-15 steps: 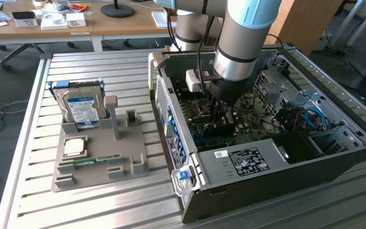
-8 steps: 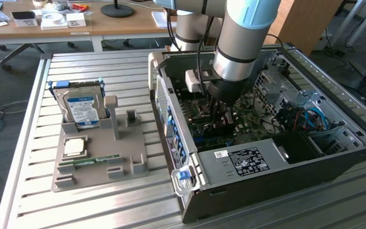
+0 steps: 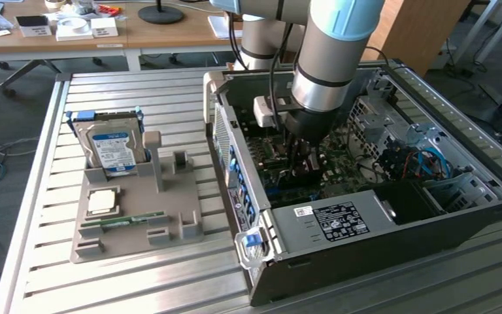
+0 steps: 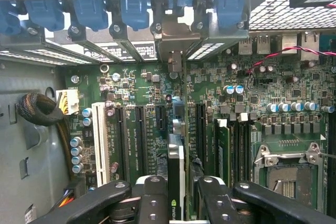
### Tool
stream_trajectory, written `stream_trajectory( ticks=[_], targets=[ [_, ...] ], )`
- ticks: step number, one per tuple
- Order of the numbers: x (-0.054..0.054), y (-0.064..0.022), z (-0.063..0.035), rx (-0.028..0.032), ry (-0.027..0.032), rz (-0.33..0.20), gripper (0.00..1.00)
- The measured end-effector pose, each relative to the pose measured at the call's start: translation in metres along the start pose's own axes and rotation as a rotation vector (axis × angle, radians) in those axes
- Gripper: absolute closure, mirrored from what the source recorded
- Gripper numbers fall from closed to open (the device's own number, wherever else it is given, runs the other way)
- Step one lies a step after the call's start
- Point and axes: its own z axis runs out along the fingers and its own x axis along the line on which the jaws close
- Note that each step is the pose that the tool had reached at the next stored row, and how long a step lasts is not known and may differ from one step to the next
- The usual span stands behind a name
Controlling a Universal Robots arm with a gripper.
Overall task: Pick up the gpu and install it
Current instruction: 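Insert the gpu into the slot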
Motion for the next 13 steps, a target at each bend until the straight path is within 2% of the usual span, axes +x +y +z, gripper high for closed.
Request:
stream_trajectory(
  ticks=[6,7,8,9,10,11,13],
  targets=[
    [-0.0001,0.0001,0.0001,-0.0006,-0.0005,0.0,0.73],
    [0.0,0.0002,0.0002,-0.0002,-0.0005,0.0,0.73],
    [0.0,0.0001,0.0002,0.0002,-0.0004,0.0,0.67],
    [0.0,0.0001,0.0001,0.0001,-0.0001,0.0,0.67],
    [0.0,0.0,0.0,0.0,-0.0001,0.0,0.61],
    [0.0,0.0,0.0,0.0,0.0,0.0,0.43],
    [0.0,0.0,0.0,0.0,0.0,0.0,0.31]
  ],
)
